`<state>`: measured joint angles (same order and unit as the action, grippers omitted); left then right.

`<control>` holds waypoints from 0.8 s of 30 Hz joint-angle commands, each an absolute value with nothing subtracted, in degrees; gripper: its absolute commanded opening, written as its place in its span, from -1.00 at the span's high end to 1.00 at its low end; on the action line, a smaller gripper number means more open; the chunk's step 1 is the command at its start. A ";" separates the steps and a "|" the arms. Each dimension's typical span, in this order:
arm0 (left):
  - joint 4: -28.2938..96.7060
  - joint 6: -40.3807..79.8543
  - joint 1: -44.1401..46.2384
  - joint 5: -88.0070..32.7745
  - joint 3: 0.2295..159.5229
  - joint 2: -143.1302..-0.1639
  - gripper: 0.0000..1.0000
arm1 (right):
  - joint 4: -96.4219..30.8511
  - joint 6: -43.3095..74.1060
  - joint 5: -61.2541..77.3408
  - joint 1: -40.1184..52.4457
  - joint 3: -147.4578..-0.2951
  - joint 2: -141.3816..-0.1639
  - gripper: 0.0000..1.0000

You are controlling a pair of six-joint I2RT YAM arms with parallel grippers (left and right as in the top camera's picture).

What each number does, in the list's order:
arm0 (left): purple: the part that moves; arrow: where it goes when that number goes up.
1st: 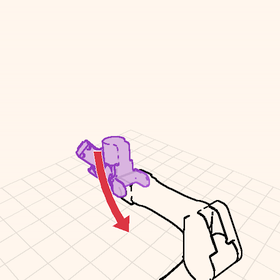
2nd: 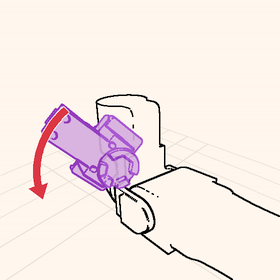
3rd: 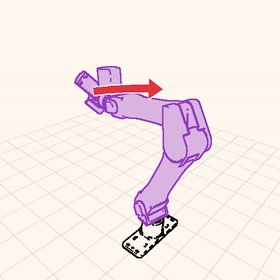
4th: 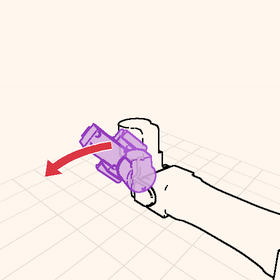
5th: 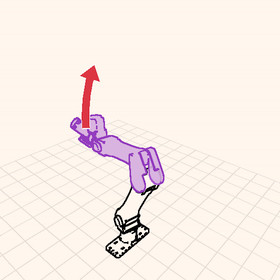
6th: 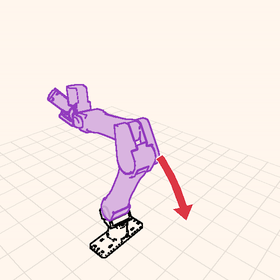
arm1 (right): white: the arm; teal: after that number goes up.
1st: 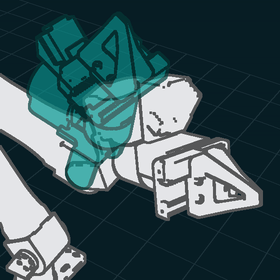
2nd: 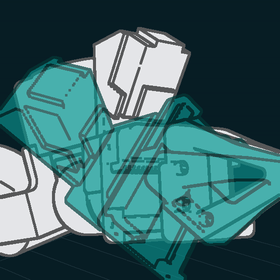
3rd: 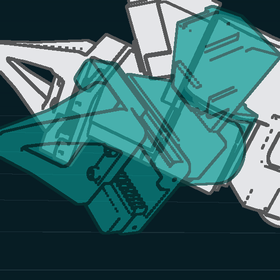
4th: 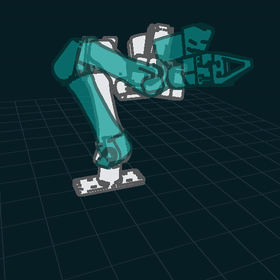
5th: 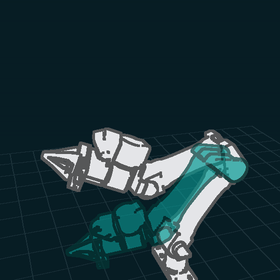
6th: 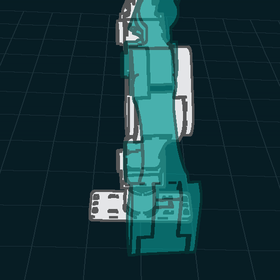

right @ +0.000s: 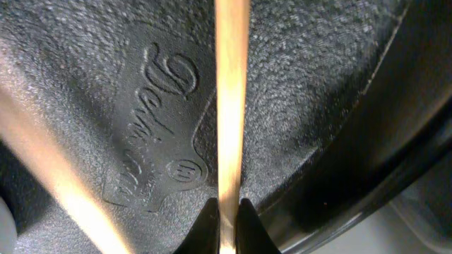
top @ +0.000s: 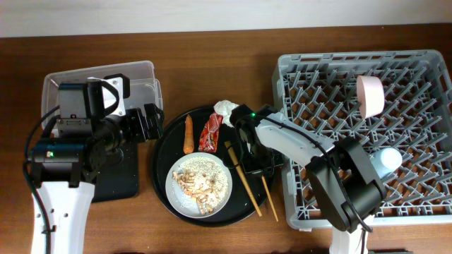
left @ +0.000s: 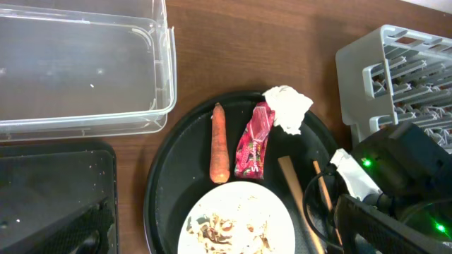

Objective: Sort waste into correct bins and load items into the dishwasher rack
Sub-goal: 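Grasp the wooden chopsticks on the tray with the right gripper, then carry a chopstick into the rack and stand it upright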

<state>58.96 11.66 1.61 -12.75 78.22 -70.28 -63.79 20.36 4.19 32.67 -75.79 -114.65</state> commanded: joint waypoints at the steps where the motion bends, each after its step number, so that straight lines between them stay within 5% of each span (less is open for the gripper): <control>1: 58.85 12.14 1.72 -12.16 78.65 -70.15 -0.99 | -65.65 21.74 3.62 32.49 -76.47 -113.80 0.92; 13: 58.85 12.14 1.72 -12.16 78.65 -70.15 -0.99 | -69.10 21.54 -5.98 27.83 -87.57 -93.38 0.92; 22: 58.87 12.14 1.72 -12.16 78.65 -70.15 -0.98 | -65.43 18.06 -8.88 17.06 -85.52 -98.96 0.92; 24: 58.85 12.16 1.72 -12.16 78.65 -70.15 -0.98 | -64.90 15.88 -10.41 16.49 -85.52 -100.71 0.69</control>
<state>58.94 11.66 1.61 -12.75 78.22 -70.28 -65.23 18.98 -7.92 17.12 -86.11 -98.54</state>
